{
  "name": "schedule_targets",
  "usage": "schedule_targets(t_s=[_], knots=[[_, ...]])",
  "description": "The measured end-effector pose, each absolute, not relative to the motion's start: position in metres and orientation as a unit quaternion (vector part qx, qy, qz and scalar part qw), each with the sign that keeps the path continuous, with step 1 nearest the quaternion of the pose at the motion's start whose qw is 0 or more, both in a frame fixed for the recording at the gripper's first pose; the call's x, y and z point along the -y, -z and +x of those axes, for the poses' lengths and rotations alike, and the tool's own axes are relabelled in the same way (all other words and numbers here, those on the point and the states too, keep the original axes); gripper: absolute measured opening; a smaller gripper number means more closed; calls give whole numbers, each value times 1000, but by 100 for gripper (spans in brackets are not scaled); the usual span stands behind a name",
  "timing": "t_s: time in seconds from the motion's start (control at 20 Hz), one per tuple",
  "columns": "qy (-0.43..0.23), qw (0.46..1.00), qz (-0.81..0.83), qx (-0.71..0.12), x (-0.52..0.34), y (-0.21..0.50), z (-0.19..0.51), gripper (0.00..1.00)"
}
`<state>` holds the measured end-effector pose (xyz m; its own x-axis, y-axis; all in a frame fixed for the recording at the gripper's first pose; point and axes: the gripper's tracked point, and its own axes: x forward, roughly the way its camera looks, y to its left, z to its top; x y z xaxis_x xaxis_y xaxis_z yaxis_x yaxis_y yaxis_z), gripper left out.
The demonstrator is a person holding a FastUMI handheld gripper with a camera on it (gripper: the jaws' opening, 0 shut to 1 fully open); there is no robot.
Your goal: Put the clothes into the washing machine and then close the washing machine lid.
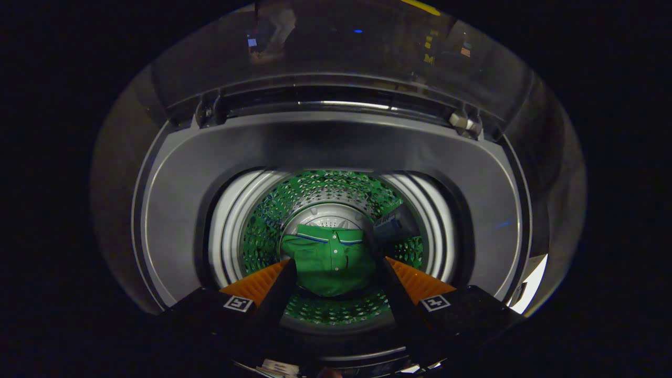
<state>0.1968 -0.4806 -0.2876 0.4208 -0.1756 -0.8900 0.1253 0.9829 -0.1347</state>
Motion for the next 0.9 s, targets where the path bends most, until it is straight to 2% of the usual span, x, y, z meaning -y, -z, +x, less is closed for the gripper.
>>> schedule_targets(t_s=[0.5,0.9], knots=[[96,917,-31,-387,466,111,244,99],[104,938,-51,-326,462,12,291,99]])
